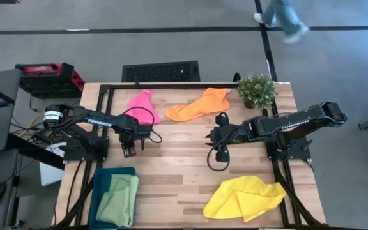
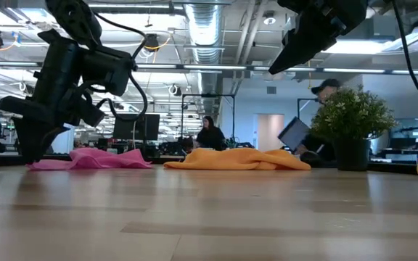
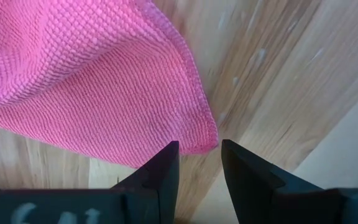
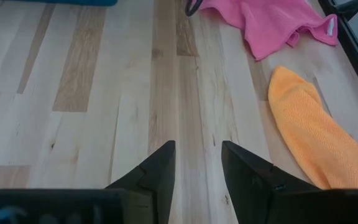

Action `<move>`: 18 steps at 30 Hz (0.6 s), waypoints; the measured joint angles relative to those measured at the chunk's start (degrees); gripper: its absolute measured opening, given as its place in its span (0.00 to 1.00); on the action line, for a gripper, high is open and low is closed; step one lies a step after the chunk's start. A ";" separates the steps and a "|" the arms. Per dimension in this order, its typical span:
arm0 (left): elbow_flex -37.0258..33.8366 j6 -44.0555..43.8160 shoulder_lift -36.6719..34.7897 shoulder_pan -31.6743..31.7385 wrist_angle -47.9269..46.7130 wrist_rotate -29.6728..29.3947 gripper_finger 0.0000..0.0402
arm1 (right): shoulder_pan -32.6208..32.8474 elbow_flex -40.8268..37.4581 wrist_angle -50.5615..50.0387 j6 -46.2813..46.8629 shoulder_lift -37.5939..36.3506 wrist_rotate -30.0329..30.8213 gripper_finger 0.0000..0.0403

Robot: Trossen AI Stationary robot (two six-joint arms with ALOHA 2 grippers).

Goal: Fold microfiber towels
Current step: Fold the pink microfiber towel

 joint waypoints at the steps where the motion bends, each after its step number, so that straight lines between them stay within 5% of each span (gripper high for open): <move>1: -0.12 -0.09 0.04 0.00 0.07 0.00 0.28 | 0.00 0.00 0.00 0.00 0.00 0.00 0.38; 18: -0.64 -5.36 0.06 0.00 3.94 -0.37 0.28 | 0.00 0.00 0.00 0.01 0.00 0.00 0.38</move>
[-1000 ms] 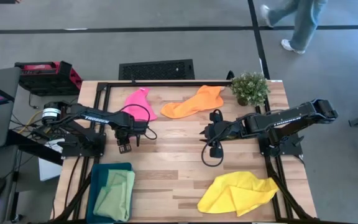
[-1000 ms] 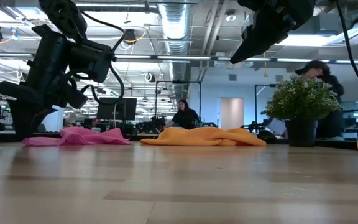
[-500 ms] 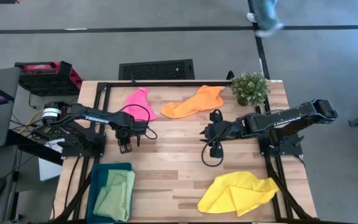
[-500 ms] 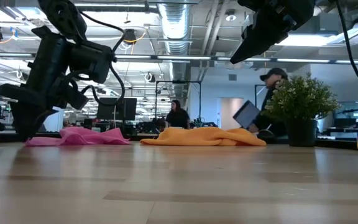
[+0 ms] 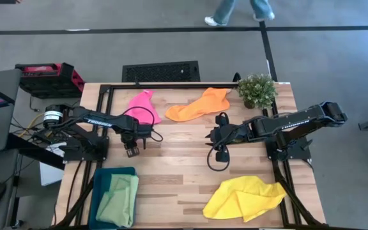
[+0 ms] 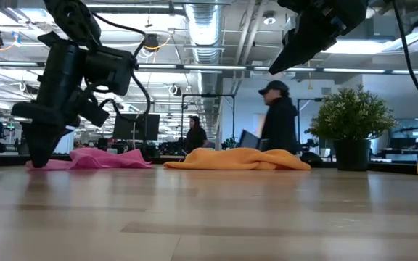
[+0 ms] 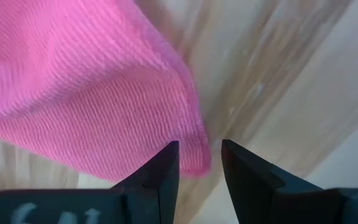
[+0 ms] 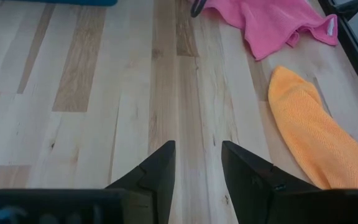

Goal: Fold microfiber towels
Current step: Fold the pink microfiber towel

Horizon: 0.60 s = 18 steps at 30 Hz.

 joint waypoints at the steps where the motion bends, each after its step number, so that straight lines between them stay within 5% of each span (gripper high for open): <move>1: -0.01 -0.05 0.00 0.00 -0.26 -0.70 0.28 | 0.00 0.00 0.00 0.01 0.00 0.00 0.38; 18: -4.69 -3.75 -0.31 0.02 -1.34 0.86 0.28 | 0.00 0.00 0.00 -0.10 0.00 0.00 0.38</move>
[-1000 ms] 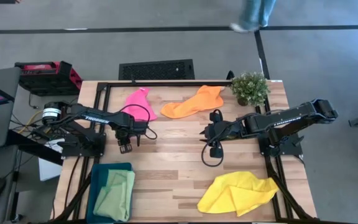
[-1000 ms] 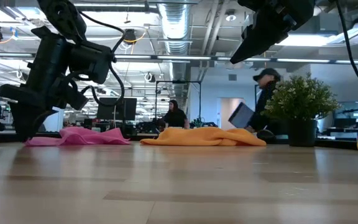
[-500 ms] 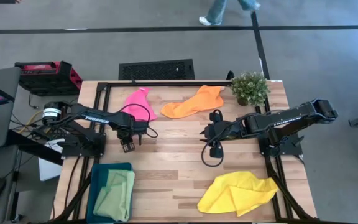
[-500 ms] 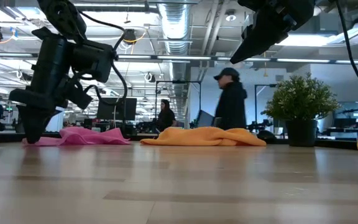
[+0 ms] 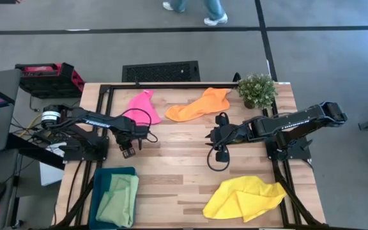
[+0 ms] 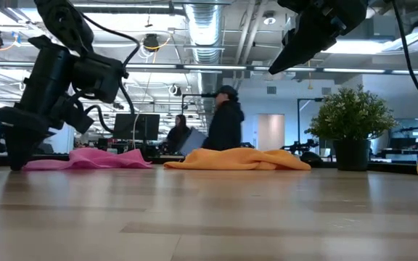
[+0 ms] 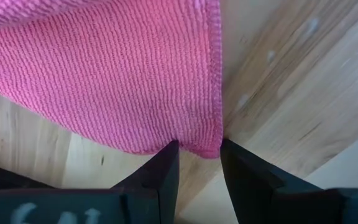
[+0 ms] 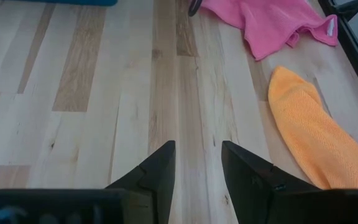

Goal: Fold microfiber towels
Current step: Fold the pink microfiber towel

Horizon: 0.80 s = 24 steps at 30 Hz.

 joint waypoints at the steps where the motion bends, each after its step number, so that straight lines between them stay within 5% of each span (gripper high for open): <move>1: -0.14 0.19 -0.01 0.00 0.23 -0.02 0.28 | 0.00 0.00 0.02 0.00 0.00 -0.01 0.38; 6: 0.36 0.93 0.18 -0.65 0.37 -1.18 0.24 | 0.00 0.00 0.02 0.00 0.00 0.00 0.38; 15: 1.87 0.82 0.35 -2.07 0.73 -1.42 0.02 | 0.00 0.00 0.02 0.11 0.00 0.00 0.38; 24: 6.43 0.39 0.37 -4.62 1.44 -5.61 0.00 | 0.00 0.00 0.02 0.04 0.00 0.00 0.38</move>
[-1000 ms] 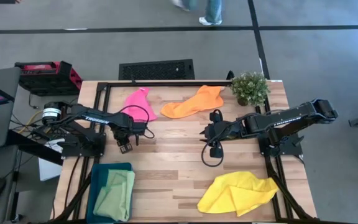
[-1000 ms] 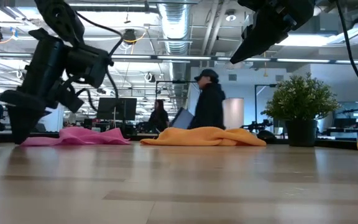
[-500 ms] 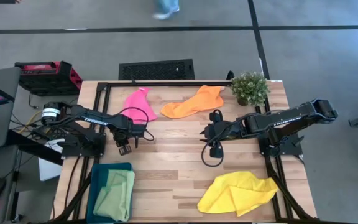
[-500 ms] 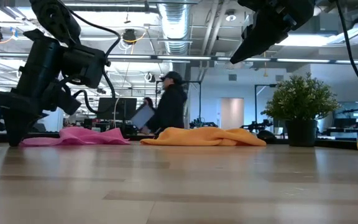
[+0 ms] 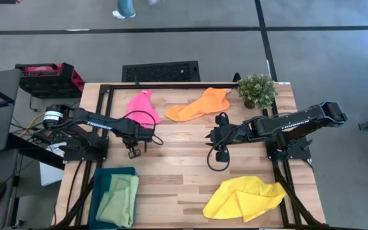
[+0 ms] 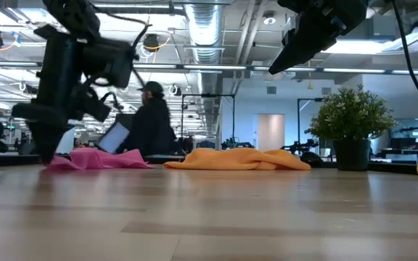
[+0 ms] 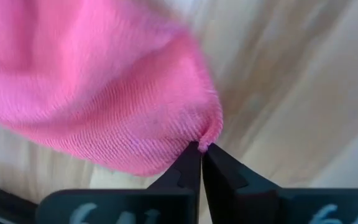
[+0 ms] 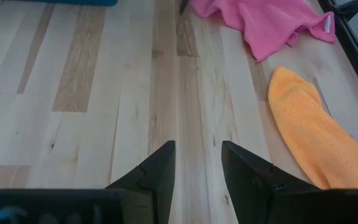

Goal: Fold microfiber towels
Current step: Fold the pink microfiber towel

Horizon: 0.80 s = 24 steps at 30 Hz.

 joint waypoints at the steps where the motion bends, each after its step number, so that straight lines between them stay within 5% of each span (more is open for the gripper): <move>1: 1.03 0.62 0.00 -0.29 0.02 -0.05 0.00 | 0.00 0.00 0.00 -0.22 0.00 0.00 0.38; 13: 17.04 1.97 -0.04 -4.17 -11.14 -3.42 0.00 | 0.00 0.02 1.05 -12.72 0.24 0.00 0.38; 24: 33.16 -5.59 -0.11 -11.77 -28.87 -8.70 0.00 | 0.00 0.02 7.08 -16.42 0.24 -0.07 0.38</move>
